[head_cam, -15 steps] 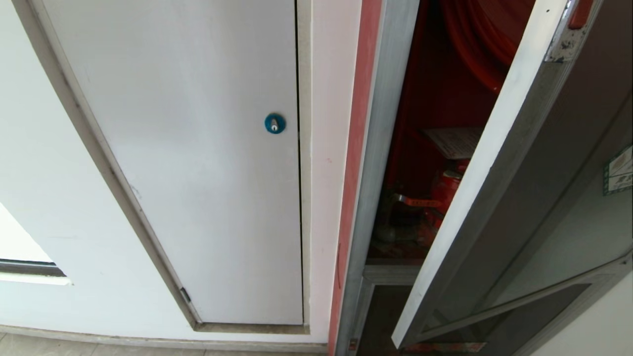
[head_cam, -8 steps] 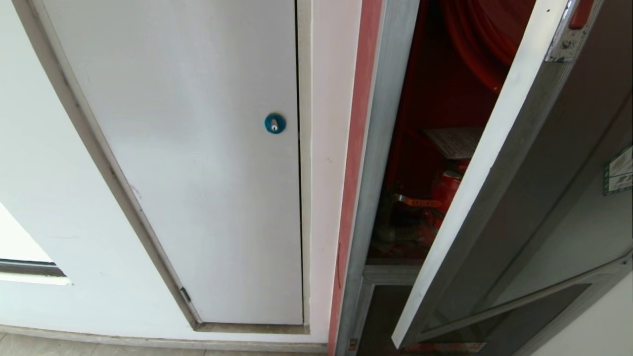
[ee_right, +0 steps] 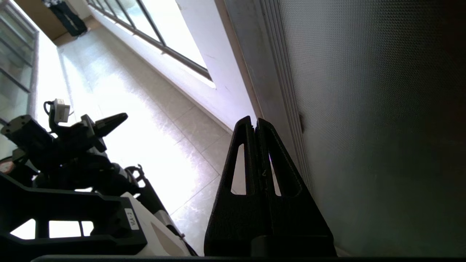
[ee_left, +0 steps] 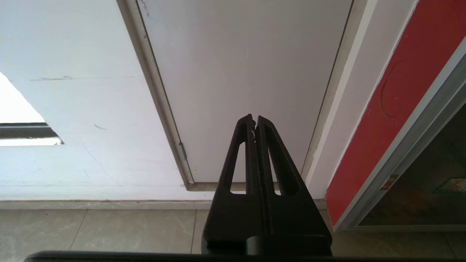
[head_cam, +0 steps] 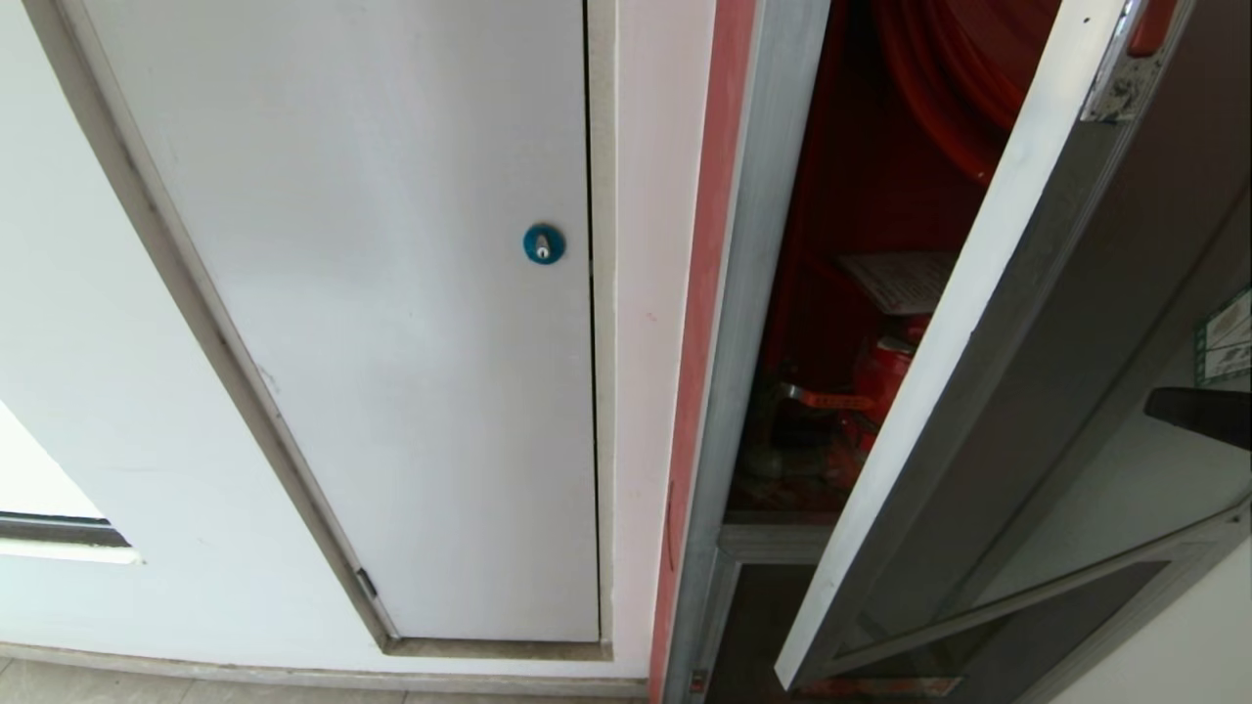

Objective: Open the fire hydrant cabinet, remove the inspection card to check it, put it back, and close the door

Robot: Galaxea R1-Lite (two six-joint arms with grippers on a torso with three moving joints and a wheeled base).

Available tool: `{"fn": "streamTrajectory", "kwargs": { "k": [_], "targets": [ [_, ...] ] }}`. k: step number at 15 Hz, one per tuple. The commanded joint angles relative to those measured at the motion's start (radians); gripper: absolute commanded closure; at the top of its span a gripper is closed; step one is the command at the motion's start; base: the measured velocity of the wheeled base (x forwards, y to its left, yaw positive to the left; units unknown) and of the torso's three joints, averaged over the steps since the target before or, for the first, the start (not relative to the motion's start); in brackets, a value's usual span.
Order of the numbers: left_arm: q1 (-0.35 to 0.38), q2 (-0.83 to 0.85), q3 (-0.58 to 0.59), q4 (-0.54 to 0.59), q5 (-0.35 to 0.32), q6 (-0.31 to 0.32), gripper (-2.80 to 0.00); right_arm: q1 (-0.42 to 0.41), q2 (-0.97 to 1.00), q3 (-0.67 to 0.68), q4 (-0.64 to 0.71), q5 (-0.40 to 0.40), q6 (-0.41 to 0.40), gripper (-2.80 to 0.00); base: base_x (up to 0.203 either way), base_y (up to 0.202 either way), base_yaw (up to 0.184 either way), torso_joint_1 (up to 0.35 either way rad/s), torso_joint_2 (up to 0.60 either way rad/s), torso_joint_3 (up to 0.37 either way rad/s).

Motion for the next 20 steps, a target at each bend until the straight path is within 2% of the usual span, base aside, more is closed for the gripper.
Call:
{"fn": "streamTrajectory", "kwargs": {
  "k": [1,5,9,12,17,20],
  "targets": [
    [0.0,0.001,0.0,0.0,0.0,0.0,0.0,0.061,0.057,-0.022,-0.001,-0.022,-0.001,0.0,0.0,0.0,0.0,0.0,0.0,0.0],
    [0.0,0.001,0.0,-0.001,-0.001,0.0,0.0,0.203,0.127,-0.059,-0.009,-0.186,-0.053,0.0,0.0,0.0,0.0,0.0,0.0,0.0],
    [0.0,0.001,0.0,-0.001,0.001,0.0,0.0,0.206,0.174,-0.094,-0.024,-0.21,-0.057,0.0,0.0,0.0,0.0,0.0,0.0,0.0],
    [0.0,0.001,0.0,0.0,0.0,0.0,0.0,0.208,0.23,-0.103,-0.127,-0.302,-0.06,0.0,0.0,0.0,0.0,0.0,0.0,0.0],
    [0.0,0.0,0.0,0.001,0.0,0.0,0.0,0.226,0.301,-0.162,-0.137,-0.344,-0.078,0.0,0.0,0.0,0.0,0.0,0.0,0.0],
    [0.0,0.001,0.0,0.0,0.001,0.0,0.0,0.257,0.357,-0.209,-0.137,-0.399,-0.081,0.0,0.0,0.0,0.0,0.0,0.0,0.0]
  ]
}}
